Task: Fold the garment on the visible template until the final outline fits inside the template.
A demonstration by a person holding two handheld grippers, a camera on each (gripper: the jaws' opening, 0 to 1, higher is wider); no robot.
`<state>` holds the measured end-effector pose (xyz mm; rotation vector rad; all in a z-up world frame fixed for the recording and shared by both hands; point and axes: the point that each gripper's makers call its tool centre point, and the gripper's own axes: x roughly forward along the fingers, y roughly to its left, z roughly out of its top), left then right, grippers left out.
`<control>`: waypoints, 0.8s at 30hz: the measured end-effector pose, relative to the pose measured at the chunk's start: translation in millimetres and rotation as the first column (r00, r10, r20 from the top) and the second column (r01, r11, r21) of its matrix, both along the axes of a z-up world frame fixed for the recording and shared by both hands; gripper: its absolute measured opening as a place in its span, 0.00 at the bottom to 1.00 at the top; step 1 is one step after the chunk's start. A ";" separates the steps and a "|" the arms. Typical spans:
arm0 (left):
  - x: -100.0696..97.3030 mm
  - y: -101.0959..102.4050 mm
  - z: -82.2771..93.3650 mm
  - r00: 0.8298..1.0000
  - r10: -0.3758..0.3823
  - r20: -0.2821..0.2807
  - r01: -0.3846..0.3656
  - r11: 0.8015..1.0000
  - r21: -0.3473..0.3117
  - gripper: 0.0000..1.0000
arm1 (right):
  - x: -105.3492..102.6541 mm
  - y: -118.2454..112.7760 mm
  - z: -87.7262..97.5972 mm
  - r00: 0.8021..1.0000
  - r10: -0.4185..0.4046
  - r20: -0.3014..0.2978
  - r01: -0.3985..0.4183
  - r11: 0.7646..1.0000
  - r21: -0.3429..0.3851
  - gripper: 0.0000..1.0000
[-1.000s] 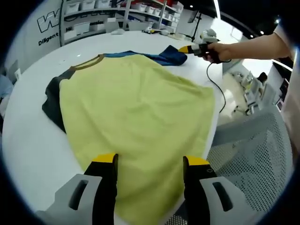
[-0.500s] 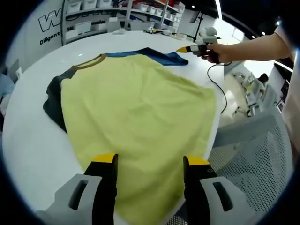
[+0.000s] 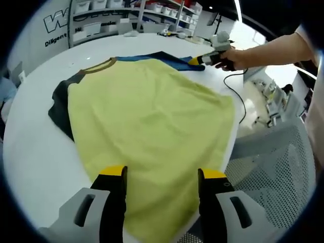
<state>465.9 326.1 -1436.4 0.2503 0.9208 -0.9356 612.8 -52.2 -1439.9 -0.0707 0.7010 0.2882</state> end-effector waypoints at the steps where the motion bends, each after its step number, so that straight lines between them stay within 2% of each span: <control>1: 0.1 -0.1 0.1 1.000 0.000 0.000 0.000 1.000 0.000 0.53 | 0.0 -2.3 3.2 1.000 -0.011 0.008 0.011 1.000 0.009 0.00; 2: 0.2 -0.1 0.1 1.000 -0.001 0.000 0.001 1.000 0.000 0.53 | 0.0 -3.1 5.6 1.000 -0.025 0.011 0.025 0.999 0.021 0.00; 4: 0.6 -0.3 -0.1 1.000 -0.002 -0.001 0.002 1.000 0.000 0.54 | 4.0 -9.2 16.2 0.996 -0.075 0.058 0.071 0.995 0.066 0.00; 5: 0.9 -0.3 -0.3 1.000 -0.003 -0.001 0.003 1.000 0.000 0.54 | 3.4 -12.5 18.8 0.993 -0.102 0.052 0.096 0.990 0.105 0.00; 8: 1.1 -0.7 -0.5 1.000 -0.005 -0.002 0.005 1.000 0.000 0.54 | 0.3 -24.0 19.5 0.992 -0.116 0.056 0.110 0.988 0.110 0.00; 10: 0.9 -1.1 -0.7 1.000 -0.007 -0.002 0.007 1.000 0.000 0.54 | -4.1 -21.6 14.2 0.993 -0.112 0.025 0.107 0.981 0.159 0.00; 11: 0.9 -1.0 -1.0 1.000 -0.007 -0.003 0.007 1.000 0.001 0.54 | -6.1 -24.1 10.9 0.995 -0.101 0.019 0.098 0.986 0.133 0.00; 12: 1.0 -1.2 -0.9 1.000 -0.005 -0.003 0.005 1.000 0.000 0.54 | -9.1 -28.1 10.1 0.996 -0.081 0.026 0.079 0.994 0.076 0.00; 14: 0.8 -1.6 -0.8 1.000 -0.004 -0.003 0.004 1.000 -0.001 0.53 | -9.8 -31.3 11.7 0.992 -0.127 0.023 0.123 0.986 0.114 0.00; 16: 0.0 -2.5 -1.0 1.000 -0.006 -0.006 0.006 1.000 -0.001 0.53 | -8.0 -38.1 15.4 0.986 -0.162 0.044 0.156 0.980 0.124 0.00; 18: 0.3 -2.7 -1.3 1.000 -0.007 -0.007 0.007 1.000 -0.001 0.53 | -5.4 -47.8 21.0 0.966 -0.255 0.044 0.241 0.949 0.205 0.00; 20: 0.9 -3.4 -1.1 1.000 -0.006 -0.007 0.006 1.000 -0.002 0.53 | -3.2 -62.1 27.8 0.942 -0.331 0.062 0.306 0.919 0.249 0.00; 21: 1.3 -3.8 -1.0 1.000 -0.006 -0.006 0.006 1.000 -0.002 0.53 | -2.9 -71.4 30.4 0.924 -0.378 0.062 0.347 0.894 0.282 0.00; 24: 2.7 -4.7 -0.3 1.000 -0.002 -0.002 0.002 1.000 -0.006 0.54 | -6.2 -93.2 34.1 0.886 -0.459 0.067 0.419 0.855 0.306 0.00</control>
